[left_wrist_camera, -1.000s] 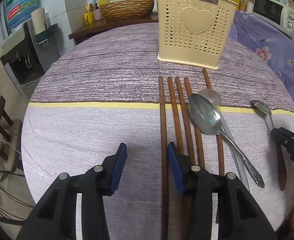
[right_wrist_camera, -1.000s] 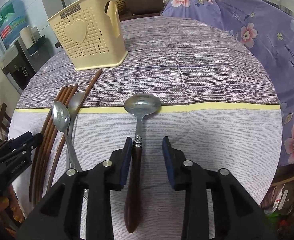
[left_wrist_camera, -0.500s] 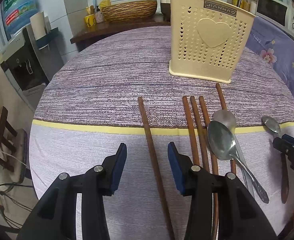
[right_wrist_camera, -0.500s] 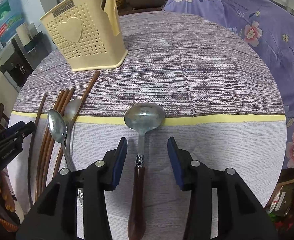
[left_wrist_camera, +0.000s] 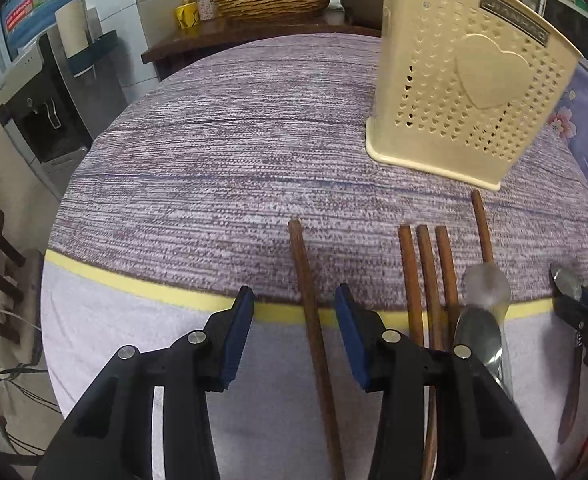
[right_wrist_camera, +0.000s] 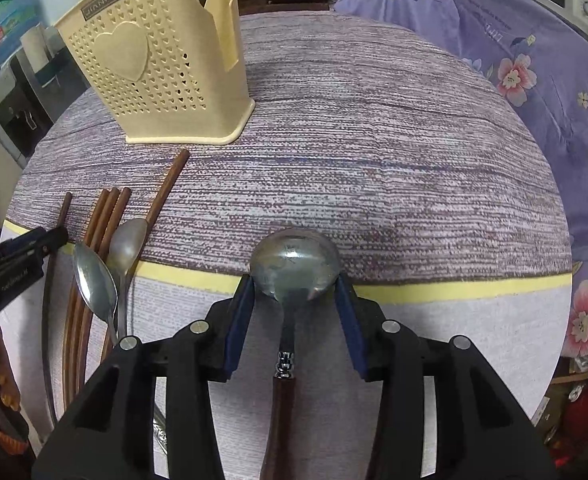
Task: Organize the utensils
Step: 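Grasp a brown wooden chopstick with the left tool while the right tool holds the ladle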
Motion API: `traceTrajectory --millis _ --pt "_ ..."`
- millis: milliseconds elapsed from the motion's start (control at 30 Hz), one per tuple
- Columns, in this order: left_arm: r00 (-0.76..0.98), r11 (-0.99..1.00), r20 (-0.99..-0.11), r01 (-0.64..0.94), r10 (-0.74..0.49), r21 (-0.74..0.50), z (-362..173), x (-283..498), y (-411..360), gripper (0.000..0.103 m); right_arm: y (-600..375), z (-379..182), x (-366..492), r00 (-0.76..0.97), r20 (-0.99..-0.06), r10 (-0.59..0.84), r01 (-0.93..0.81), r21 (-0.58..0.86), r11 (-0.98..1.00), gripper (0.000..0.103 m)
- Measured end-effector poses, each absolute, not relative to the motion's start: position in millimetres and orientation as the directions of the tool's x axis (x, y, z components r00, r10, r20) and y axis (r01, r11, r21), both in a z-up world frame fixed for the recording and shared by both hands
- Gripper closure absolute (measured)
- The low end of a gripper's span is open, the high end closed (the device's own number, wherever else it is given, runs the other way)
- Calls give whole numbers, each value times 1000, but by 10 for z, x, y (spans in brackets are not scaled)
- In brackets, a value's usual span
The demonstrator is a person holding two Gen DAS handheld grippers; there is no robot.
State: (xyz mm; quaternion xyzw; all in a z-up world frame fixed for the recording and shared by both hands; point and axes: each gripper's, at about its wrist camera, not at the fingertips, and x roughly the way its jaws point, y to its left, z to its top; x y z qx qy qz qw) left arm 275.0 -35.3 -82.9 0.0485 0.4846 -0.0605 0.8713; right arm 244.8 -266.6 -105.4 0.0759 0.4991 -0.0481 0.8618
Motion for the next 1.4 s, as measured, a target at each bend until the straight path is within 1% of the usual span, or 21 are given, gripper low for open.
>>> traceTrajectory --millis 67,133,200,333,400,433,467,533,600,700,733,800,833,867,933,1033,1100,1167,1233,1300,1400 --pt "520 987 -852 157 -56 31 -824 2804 -384 70 -2675 -1050 2485 489 -872 0 151 85 985 61" --pt "517 986 -854 163 -52 38 -819 2846 -422 85 -2687 -1048 2518 486 -874 6 141 85 986 61" --pt "516 986 -855 157 -41 47 -818 2875 -447 92 -2689 -1047 2536 486 -874 17 131 92 987 61" --pt "520 987 -854 152 -35 52 -818 2879 -472 94 -2772 -1023 2509 511 -857 66 124 150 981 62" --pt "522 988 -851 149 -55 28 -798 2861 -456 94 -2797 -972 2467 536 -840 86 116 174 978 63" --pt "527 989 -847 145 -61 19 -779 2845 -443 95 -2812 -939 2442 550 -829 99 108 188 976 72" --pt "537 990 -841 142 -66 13 -741 2831 -425 95 -2800 -893 2398 564 -818 112 97 201 975 96" --pt "566 990 -820 139 -84 -5 -613 2779 -386 95 -2814 -789 2341 594 -796 114 79 199 977 96" --pt "600 991 -795 137 -93 -13 -460 2723 -356 95 -2794 -690 2285 625 -776 77 73 157 985 96" --pt "623 990 -776 140 -97 -11 -331 2678 -367 95 -2838 -669 2328 629 -773 83 73 165 984 96" --pt "625 990 -775 140 -97 -11 -318 2679 -371 95 -2854 -680 2346 629 -773 85 79 172 982 94" --pt "631 991 -771 136 -88 -2 -308 2673 -371 95 -2871 -721 2402 605 -792 86 88 174 981 69" --pt "631 991 -770 136 -90 -3 -306 2672 -367 95 -2866 -734 2413 606 -791 88 89 177 980 49" --pt "631 990 -770 137 -95 -9 -301 2668 -364 95 -2846 -756 2431 606 -791 83 86 169 982 41" --pt "636 991 -765 134 -101 -20 -267 2661 -342 95 -2791 -833 2474 583 -810 57 85 131 988 41" --pt "654 991 -749 131 -106 -26 -169 2628 -318 95 -2736 -958 2595 537 -841 57 85 122 989 41" --pt "664 991 -740 132 -110 -28 -104 2623 -308 95 -2705 -1025 2686 523 -852 31 99 96 990 43" --pt "670 990 -733 135 -112 -28 -58 2615 -298 95 -2676 -1067 2751 518 -856 -1 108 64 992 49" --pt "678 990 -727 139 -113 -25 -19 2601 -300 95 -2649 -1075 2793 518 -855 -24 109 38 993 52" --pt "683 990 -722 140 -112 -21 7 2592 -306 95 -2622 -1077 2832 521 -853 -30 102 27 994 56" --pt "684 990 -720 139 -115 -25 17 2598 -300 95 -2612 -1071 2880 515 -857 -31 107 28 994 58"
